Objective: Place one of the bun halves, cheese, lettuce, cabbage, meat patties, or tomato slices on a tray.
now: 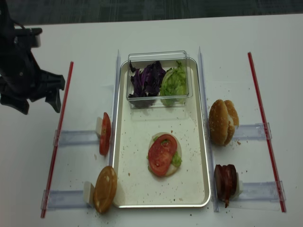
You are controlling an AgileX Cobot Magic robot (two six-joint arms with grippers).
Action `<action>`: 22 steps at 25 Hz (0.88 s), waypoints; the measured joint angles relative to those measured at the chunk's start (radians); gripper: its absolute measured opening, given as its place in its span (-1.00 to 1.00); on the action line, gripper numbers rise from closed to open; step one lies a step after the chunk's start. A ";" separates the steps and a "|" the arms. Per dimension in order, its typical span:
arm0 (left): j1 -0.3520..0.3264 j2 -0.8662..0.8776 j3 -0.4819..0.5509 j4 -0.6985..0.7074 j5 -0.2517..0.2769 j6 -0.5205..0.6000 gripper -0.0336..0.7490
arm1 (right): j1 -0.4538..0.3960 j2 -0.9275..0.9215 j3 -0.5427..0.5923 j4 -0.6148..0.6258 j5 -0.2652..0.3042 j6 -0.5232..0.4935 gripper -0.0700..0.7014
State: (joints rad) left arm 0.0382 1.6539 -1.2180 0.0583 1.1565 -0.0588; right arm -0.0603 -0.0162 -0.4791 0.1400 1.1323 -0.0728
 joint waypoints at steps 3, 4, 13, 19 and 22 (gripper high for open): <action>0.000 0.000 0.000 0.010 0.011 0.004 0.53 | 0.000 0.000 0.000 0.000 0.000 0.000 -0.36; 0.000 0.000 0.000 0.010 0.016 0.004 0.53 | 0.000 0.000 0.000 0.000 0.000 0.000 -0.36; 0.000 -0.125 0.040 0.011 0.036 -0.015 0.53 | 0.000 0.000 0.000 0.000 0.000 0.000 -0.36; 0.000 -0.272 0.210 0.011 0.036 -0.021 0.53 | 0.000 0.000 0.000 0.000 0.000 0.005 -0.36; 0.000 -0.362 0.296 0.003 0.028 -0.027 0.53 | 0.000 0.000 0.000 0.000 0.000 0.005 -0.36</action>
State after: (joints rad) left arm 0.0381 1.2920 -0.9216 0.0610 1.1845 -0.0857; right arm -0.0603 -0.0162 -0.4791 0.1400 1.1323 -0.0676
